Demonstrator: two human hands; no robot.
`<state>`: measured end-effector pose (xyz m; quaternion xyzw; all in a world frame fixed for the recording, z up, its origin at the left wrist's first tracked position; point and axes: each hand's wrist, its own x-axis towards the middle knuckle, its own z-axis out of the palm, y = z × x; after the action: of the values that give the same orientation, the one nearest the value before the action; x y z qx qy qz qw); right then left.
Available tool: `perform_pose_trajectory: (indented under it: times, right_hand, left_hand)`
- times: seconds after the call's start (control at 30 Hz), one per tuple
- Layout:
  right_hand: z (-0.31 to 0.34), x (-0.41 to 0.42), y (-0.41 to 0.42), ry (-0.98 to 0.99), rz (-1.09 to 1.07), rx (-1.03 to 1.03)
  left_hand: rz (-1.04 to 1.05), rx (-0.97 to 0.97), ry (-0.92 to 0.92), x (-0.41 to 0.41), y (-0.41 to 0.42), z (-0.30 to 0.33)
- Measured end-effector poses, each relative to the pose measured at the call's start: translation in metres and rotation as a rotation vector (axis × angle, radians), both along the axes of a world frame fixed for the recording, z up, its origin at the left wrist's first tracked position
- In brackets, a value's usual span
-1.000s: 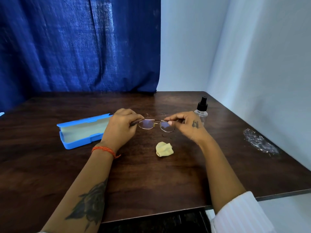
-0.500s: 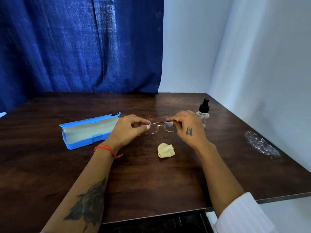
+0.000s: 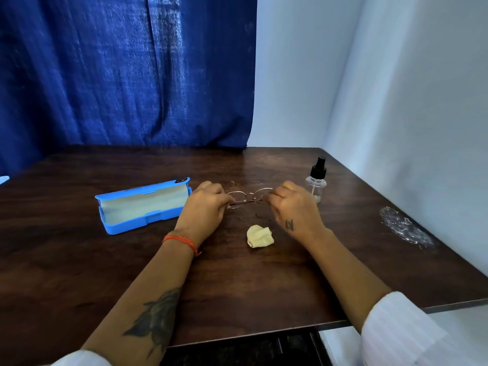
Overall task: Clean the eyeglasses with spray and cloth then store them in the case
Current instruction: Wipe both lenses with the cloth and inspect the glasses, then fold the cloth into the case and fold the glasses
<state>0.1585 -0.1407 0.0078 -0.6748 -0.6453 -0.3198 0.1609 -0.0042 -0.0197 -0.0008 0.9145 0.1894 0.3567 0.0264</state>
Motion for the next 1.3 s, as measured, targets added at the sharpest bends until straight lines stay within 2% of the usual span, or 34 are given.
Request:
perform_pose_trajectory:
  times: [0.27, 0.4, 0.63, 0.73, 0.87, 0.93, 1.1, 1.2, 1.3]
  right_hand:
    - [-0.008, -0.008, -0.001, -0.136, -0.048, -0.217]
    - [-0.009, -0.007, -0.003, -0.126, -0.063, -0.237]
    - [-0.011, -0.007, -0.004, -0.054, -0.086, -0.208]
    - [-0.015, -0.007, -0.006, 0.104, -0.067, -0.097]
    - [-0.017, -0.012, -0.017, 0.622, 0.005, 0.199]
    - [-0.017, -0.015, -0.021, 0.841, 0.051, 0.146]
    - [-0.016, -0.025, -0.021, 0.912, 0.054, -0.273]
    - [-0.010, -0.029, -0.016, 0.911, 0.012, -0.382]
    - [-0.005, -0.035, -0.012, 0.891, -0.005, -0.399]
  left_hand:
    - [0.027, -0.015, 0.112, 0.000, -0.006, -0.011]
    - [0.066, -0.073, 0.182, 0.002, -0.013, -0.014]
    - [0.070, -0.197, 0.115, -0.005, -0.026, -0.017]
    - [0.048, -0.231, 0.082, -0.008, -0.029, -0.019]
    - [-0.001, -0.280, -0.022, -0.011, -0.034, -0.022]
    - [-0.039, -0.301, -0.072, -0.013, -0.037, -0.023]
    - [-0.153, -0.423, -0.009, -0.024, -0.041, -0.024]
    - [-0.202, -0.547, -0.022, -0.027, -0.041, -0.022]
    - [-0.224, -0.693, -0.077, -0.026, -0.039, -0.017]
